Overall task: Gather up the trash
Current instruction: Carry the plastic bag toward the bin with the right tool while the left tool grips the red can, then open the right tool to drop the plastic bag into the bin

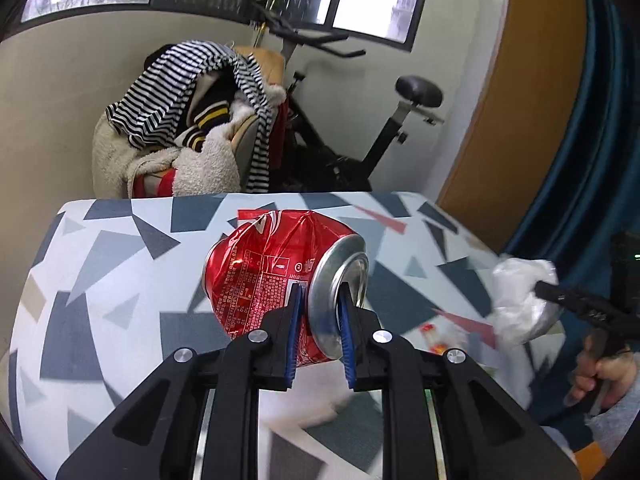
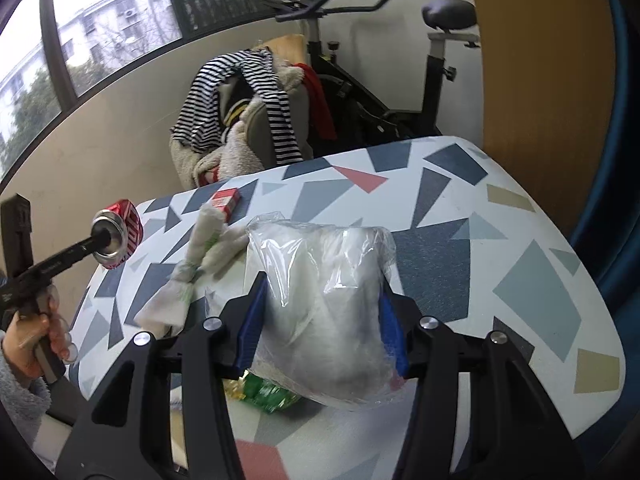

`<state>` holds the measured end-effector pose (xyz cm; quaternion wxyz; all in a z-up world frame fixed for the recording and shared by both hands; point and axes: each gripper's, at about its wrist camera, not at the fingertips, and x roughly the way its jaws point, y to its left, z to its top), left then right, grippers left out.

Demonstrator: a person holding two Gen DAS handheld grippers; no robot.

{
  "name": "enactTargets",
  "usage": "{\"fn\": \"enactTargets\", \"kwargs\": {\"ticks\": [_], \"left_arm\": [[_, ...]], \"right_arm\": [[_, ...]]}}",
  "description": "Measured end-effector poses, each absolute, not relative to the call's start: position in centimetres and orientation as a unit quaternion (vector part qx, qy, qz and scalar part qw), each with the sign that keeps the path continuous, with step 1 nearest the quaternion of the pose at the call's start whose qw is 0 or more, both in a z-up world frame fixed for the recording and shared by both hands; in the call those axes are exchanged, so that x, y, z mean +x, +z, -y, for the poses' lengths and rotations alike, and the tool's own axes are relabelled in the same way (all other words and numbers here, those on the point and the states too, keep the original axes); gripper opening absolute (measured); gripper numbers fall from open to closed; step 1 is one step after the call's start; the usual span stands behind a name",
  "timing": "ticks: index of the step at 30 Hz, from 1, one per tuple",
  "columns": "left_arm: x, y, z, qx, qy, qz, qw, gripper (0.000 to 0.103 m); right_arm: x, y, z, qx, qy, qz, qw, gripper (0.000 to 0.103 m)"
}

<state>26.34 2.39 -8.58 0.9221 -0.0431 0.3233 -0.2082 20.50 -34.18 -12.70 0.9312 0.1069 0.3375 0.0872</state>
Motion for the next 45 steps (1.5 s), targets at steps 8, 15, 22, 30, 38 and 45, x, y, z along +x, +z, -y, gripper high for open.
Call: {"fn": "enactTargets", "kwargs": {"ticks": [8,15,22,30,38,45], "left_arm": [[15.9,-6.5,-2.5,-0.060,-0.214,-0.311,0.924,0.018],[7.9,-6.3,-3.4,-0.077,-0.215,-0.301,0.926,0.018],[2.0,-8.0,-3.7,-0.075,-0.207,-0.308,0.925,0.018],[-2.3,-10.0,-3.8,-0.073,-0.205,-0.315,0.924,0.018],[-2.7,-11.1,-4.2,-0.087,-0.202,-0.323,0.920,0.018],[-2.8,-11.4,-4.3,-0.087,-0.203,-0.323,0.920,0.018]], "right_arm": [[16.1,-11.6,32.4,0.102,0.105,-0.329,0.933,0.052],[11.1,-12.1,30.4,0.090,0.127,-0.329,0.931,0.052],[6.4,-14.4,28.1,0.091,0.150,-0.356,0.918,0.052],[2.2,-19.4,24.1,0.077,0.185,-0.414,0.888,0.052],[1.3,-23.6,20.9,0.071,0.213,-0.474,0.852,0.053],[1.7,-25.8,19.0,0.064,0.219,-0.499,0.836,0.054]]}}
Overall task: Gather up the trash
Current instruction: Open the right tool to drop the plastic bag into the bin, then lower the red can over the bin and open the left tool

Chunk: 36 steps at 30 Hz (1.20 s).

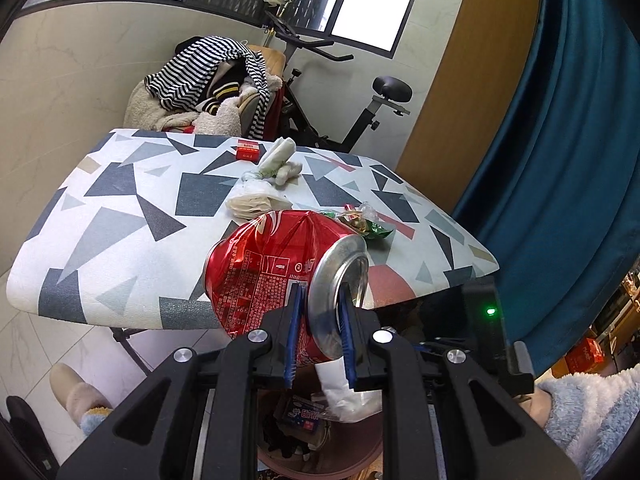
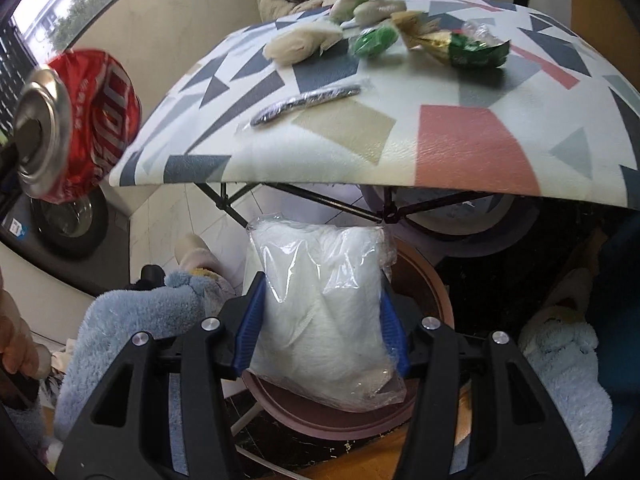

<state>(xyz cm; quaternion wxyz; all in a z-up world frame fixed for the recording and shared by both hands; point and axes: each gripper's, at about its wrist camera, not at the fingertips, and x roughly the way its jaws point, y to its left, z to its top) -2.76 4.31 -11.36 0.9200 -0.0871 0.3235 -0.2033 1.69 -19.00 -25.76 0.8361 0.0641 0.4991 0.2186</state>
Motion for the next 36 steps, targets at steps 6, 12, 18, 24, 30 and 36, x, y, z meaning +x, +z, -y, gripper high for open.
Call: {"fn": "enactTargets", "kwargs": {"ticks": [6,12,18,24,30,36], "left_arm": [[-2.6,-11.4,-4.3,-0.090,-0.210,-0.324,0.918,0.018],[-2.6,-11.6,-4.2,-0.087,-0.210,-0.327,0.917,0.018],[-2.9,-12.6,-3.9,-0.082,-0.219,-0.335,0.913,0.018],[-3.3,-14.6,-2.9,-0.073,-0.244,-0.345,0.903,0.018],[-3.8,-18.0,-1.2,-0.068,-0.276,-0.354,0.891,0.018],[-3.6,-21.4,0.3,-0.056,-0.287,-0.381,0.877,0.018]], "right_arm": [[2.6,-26.7,18.6,0.086,0.244,-0.506,0.823,0.070],[2.5,-25.7,18.8,0.078,0.252,-0.484,0.834,0.088],[2.0,-24.4,21.1,0.039,0.241,-0.440,0.864,0.097],[0.6,-23.8,24.0,-0.006,0.214,-0.388,0.896,0.097],[0.1,-24.6,26.1,-0.006,0.182,-0.376,0.909,0.097],[0.2,-25.7,26.8,-0.007,0.146,-0.379,0.914,0.097]]}}
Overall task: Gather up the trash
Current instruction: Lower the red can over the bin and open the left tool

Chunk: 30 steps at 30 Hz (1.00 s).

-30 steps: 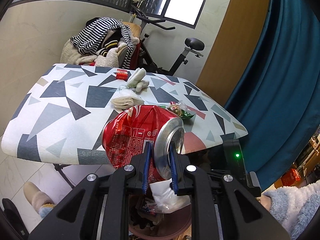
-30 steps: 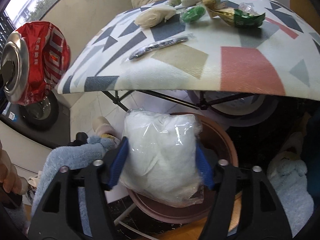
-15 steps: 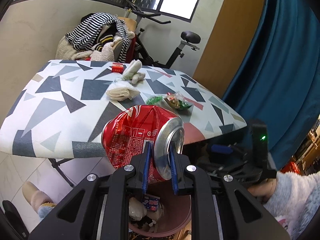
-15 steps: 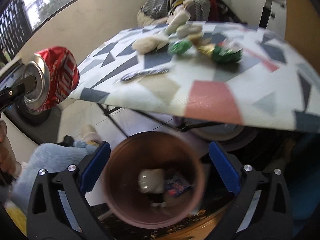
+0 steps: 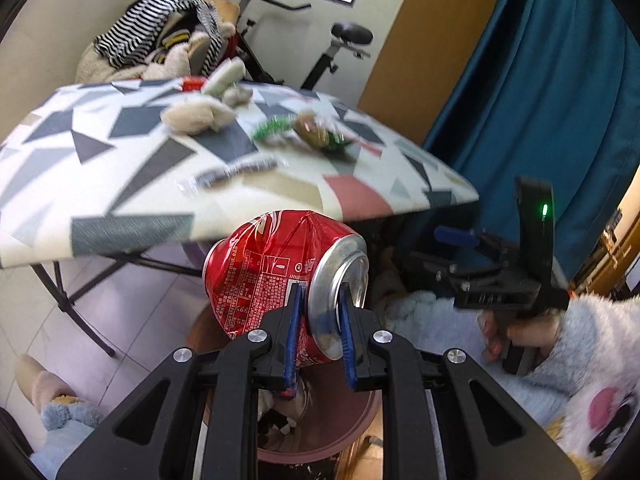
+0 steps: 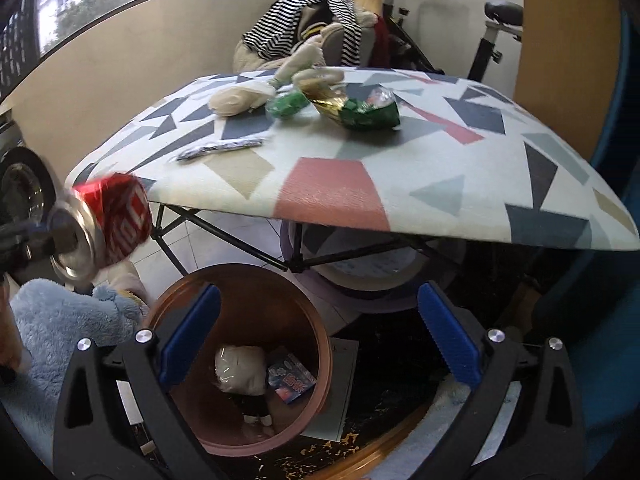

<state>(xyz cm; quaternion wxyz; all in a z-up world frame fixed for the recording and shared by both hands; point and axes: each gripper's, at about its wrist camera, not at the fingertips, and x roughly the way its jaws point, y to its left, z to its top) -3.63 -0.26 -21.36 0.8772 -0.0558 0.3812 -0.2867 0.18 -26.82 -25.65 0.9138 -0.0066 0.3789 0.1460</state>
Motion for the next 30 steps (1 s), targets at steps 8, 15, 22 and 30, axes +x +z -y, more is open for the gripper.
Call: {"fn": "enactTargets", "kwargs": {"ticks": [8,15,22,30], "left_arm": [[-2.2,-25.9,1.7,-0.030,-0.272,-0.451,0.850,0.018],[-2.1,-26.5,1.6,-0.039,-0.278,-0.455,0.845,0.018],[-1.9,-26.4,2.0,-0.034,-0.279,-0.451,0.847,0.045],[-2.3,-24.0,0.2,-0.046,-0.232,-0.391,0.889,0.097]], "right_arm": [[0.5,-26.6,27.4,-0.003,0.122,-0.385,0.915,0.097],[0.4,-26.7,27.5,-0.002,0.122,-0.384,0.915,0.097],[0.3,-26.7,27.5,-0.001,0.122,-0.386,0.914,0.097],[0.3,-26.8,27.2,-0.007,0.126,-0.387,0.913,0.097]]}}
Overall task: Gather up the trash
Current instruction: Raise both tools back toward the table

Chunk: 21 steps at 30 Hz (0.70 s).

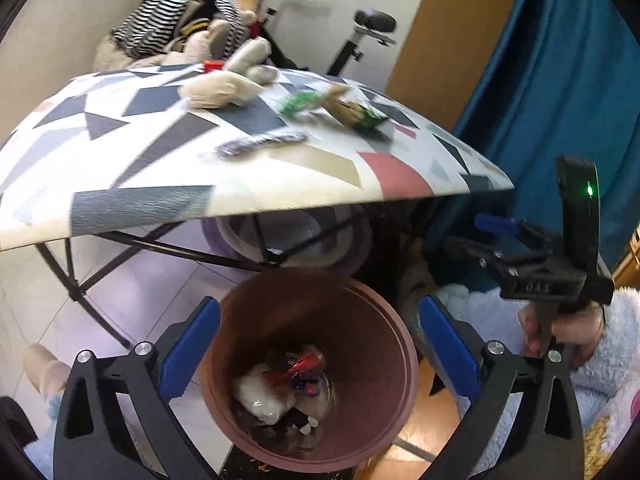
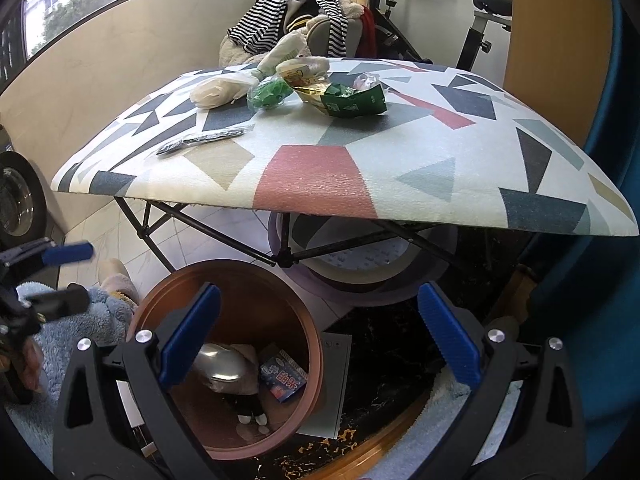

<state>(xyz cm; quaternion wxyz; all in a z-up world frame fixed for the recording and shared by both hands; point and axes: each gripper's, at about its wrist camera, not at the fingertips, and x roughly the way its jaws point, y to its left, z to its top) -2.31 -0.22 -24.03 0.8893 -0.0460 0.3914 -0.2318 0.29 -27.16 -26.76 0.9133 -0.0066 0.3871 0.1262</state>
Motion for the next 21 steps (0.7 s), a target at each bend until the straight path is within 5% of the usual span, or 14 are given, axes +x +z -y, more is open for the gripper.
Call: {"fn": "enactTargets", "kwargs": {"ticks": [21], "left_arm": [[0.7,-15.4,-4.8,-0.004,-0.085,-0.300,0.950,0.097]], "right_arm": [[3.3,-23.2,27.2,0.006,0.180,-0.375,0.909,0.097]]}}
